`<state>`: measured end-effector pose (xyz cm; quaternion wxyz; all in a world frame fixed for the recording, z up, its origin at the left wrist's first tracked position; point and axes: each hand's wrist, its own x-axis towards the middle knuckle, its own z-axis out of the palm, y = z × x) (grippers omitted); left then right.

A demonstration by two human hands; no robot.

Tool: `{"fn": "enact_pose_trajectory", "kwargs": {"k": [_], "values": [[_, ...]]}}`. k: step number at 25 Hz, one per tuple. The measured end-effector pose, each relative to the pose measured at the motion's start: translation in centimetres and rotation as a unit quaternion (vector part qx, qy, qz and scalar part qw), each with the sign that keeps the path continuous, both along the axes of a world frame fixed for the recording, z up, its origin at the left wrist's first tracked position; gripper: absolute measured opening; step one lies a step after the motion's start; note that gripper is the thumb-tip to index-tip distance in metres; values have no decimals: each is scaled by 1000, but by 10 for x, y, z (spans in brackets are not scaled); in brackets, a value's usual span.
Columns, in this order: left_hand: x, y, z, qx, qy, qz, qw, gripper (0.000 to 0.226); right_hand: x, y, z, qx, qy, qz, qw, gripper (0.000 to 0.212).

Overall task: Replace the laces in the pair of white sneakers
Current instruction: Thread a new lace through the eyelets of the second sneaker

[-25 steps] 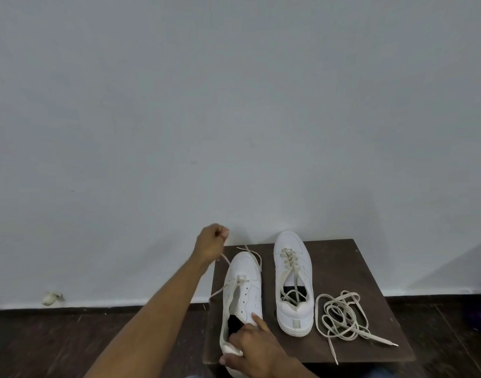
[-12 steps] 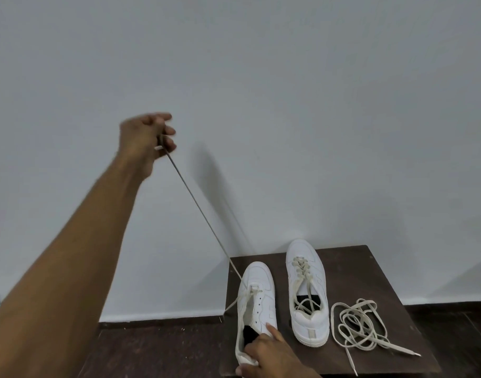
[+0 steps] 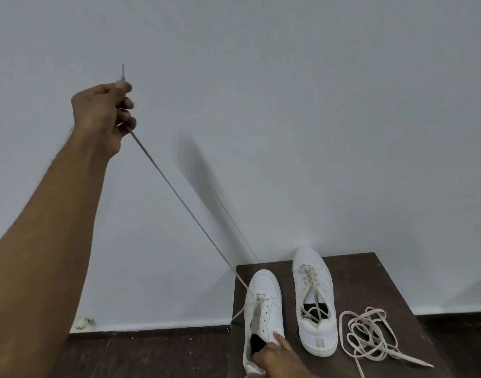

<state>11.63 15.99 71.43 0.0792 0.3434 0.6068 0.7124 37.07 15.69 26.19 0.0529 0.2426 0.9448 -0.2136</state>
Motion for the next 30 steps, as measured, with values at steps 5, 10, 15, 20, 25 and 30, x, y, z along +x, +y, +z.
{"fn": "enact_pose_trajectory", "kwargs": {"k": [5, 10, 15, 20, 25, 30], "values": [[-6, -7, -2, -23, 26, 13, 999, 13, -8, -1, 19, -225, 154, -97, 957, 43], [28, 12, -123, -183, 145, -21, 972, 17, -25, 8, 26, 11, 129, -200, 971, 38], [78, 18, -317, -344, 49, -115, 931, 13, -46, 20, 35, 59, 4, -196, 979, 57], [109, 19, -402, -457, 91, -110, 878, 20, -52, 54, 41, -72, 42, -331, 940, 25], [110, 12, -421, -482, 127, -78, 863, 19, -49, 76, 22, -136, 62, -363, 920, 23], [116, 14, -428, -495, 154, -75, 852, 20, -46, 94, 10, -239, 107, -397, 880, 29]]}}
